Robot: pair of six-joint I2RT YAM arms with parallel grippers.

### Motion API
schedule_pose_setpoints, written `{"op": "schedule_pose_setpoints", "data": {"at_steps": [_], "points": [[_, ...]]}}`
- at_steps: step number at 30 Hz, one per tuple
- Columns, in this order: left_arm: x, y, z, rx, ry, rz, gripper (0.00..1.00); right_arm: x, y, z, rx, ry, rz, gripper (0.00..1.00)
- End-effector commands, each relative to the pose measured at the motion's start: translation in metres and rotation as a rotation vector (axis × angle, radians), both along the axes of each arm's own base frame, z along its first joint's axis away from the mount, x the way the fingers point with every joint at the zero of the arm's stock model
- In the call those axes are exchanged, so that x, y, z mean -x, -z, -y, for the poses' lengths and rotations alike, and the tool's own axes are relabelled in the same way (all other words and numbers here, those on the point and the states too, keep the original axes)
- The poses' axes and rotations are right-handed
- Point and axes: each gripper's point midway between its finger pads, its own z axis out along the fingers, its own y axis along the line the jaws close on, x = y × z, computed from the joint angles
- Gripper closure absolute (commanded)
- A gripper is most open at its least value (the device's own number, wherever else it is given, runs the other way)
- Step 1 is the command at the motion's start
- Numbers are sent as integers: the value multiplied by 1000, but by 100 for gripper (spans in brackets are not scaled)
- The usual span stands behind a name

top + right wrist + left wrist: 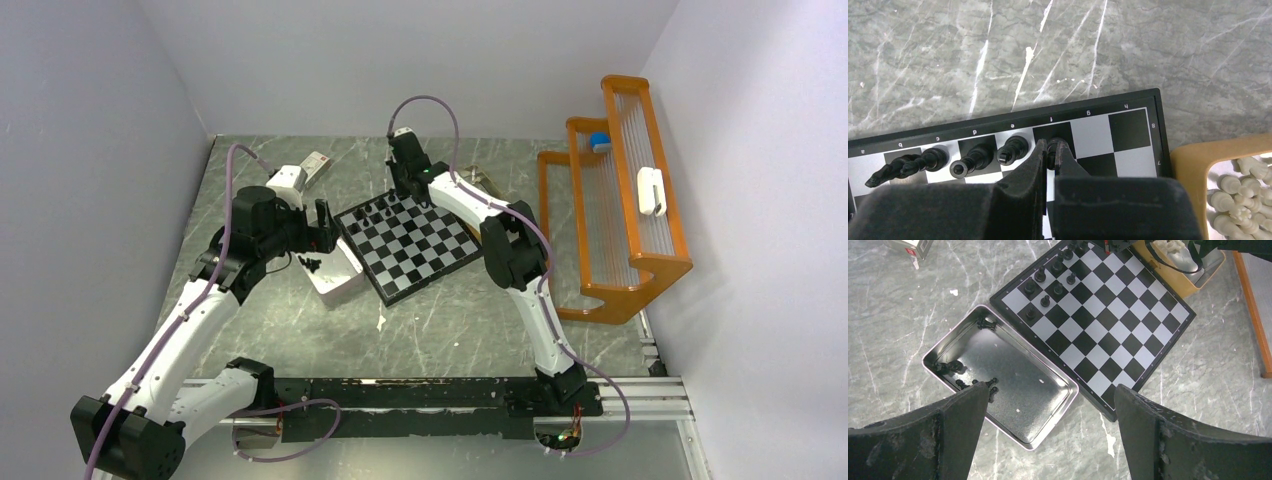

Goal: Set up the chess pieces on the board
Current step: Place the chess piece on the chessboard.

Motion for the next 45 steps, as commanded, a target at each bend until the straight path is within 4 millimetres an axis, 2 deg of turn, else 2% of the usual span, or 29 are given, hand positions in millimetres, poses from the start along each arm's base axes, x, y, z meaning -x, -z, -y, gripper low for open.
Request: {"op": "schedule_pose_setpoints", "data": {"at_steps": [1, 14, 21, 36, 45], "points": [[-3, -5, -2, -10, -2, 29, 0, -6, -3, 1, -10, 12, -3, 98], [-2, -5, -2, -10, -4, 29, 0, -4, 14, -2, -17, 7, -50, 93], [-2, -6, -2, -11, -4, 31, 0, -4, 19, -2, -14, 10, -57, 83], [-2, -5, -2, -9, -5, 29, 0, -13, 17, -5, -26, 14, -43, 73], [-2, -3, -2, -9, -8, 23, 0, -22, -1, -4, -39, 20, -10, 69]]}}
